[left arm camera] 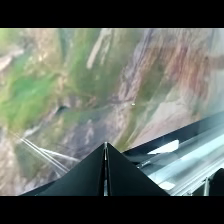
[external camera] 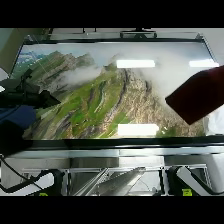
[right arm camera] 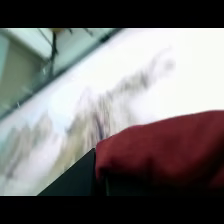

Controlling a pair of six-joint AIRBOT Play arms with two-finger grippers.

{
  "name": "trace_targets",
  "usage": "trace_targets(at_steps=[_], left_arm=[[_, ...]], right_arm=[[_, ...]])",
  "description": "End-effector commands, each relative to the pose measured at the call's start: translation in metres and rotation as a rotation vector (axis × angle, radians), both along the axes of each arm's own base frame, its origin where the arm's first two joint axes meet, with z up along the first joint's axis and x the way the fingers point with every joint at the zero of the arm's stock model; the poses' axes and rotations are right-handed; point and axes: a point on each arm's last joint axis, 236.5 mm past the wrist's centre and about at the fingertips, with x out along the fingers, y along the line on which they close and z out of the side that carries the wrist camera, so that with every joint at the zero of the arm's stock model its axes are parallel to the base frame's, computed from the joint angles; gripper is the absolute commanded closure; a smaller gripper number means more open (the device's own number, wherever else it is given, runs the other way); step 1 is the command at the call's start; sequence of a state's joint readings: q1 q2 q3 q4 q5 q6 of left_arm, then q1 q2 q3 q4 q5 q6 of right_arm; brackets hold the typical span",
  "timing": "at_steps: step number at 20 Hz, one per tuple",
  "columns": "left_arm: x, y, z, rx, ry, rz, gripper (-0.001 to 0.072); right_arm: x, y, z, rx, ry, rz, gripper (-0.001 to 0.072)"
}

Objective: Fold the shirts.

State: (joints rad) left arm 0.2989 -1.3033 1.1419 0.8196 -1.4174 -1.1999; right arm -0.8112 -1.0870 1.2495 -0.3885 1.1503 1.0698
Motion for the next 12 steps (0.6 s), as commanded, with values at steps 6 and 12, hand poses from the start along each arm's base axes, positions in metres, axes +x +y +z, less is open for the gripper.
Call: trace_targets(at_steps=[6, 12], left_arm=[[0.006, 0.005, -0.015, 0.017, -0.022, 0.065, 0.0703], [0.0, 0.002, -0.015, 0.009, -0.005, 0.046, 0.0703]], right_arm=[[0.081, -0.084, 0.029, 0.126, -0.11, 0.05, 0.0694], [-0.018, -0.131, -0.148, 0.274, 0.358, -0.104, 0.0696]])
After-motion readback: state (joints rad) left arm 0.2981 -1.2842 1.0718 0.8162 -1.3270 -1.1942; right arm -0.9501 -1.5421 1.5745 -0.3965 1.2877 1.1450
